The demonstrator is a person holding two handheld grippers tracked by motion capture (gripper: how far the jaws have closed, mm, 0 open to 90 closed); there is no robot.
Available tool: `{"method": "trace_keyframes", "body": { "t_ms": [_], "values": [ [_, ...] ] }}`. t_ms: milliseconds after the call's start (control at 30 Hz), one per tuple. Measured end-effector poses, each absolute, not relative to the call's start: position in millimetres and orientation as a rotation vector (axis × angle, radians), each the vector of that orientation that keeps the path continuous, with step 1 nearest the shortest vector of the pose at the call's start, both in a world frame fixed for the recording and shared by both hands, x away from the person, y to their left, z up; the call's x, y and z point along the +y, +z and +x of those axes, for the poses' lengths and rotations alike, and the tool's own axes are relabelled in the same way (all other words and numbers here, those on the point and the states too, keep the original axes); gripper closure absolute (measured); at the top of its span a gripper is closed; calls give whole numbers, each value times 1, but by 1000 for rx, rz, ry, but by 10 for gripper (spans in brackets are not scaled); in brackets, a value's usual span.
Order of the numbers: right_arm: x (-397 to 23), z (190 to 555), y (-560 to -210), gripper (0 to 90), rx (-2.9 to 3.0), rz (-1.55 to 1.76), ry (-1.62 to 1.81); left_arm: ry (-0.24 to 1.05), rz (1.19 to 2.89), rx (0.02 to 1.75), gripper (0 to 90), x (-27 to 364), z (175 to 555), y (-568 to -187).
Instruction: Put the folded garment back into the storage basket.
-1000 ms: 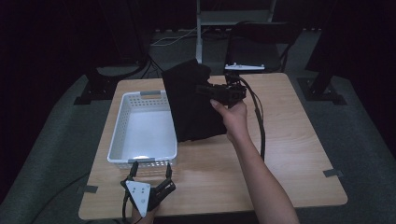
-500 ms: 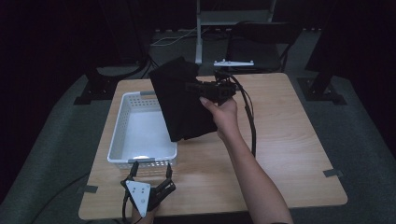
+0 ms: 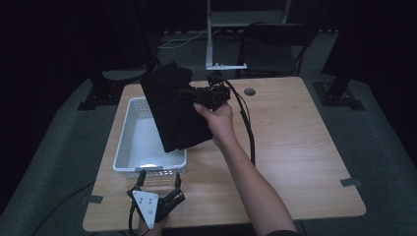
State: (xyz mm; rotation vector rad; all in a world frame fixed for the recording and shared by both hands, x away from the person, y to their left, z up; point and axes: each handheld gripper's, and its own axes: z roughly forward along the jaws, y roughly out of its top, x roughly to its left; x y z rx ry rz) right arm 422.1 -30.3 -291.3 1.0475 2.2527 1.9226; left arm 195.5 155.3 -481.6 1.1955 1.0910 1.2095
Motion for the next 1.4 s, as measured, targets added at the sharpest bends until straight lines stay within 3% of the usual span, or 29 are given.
{"method": "trace_keyframes", "body": {
  "t_ms": [1400],
  "values": [
    [53, 435, -333, 699, 2293, 1131, 2029, 1198, 1204, 1074, 27, 156, 195, -482]
  ]
}}
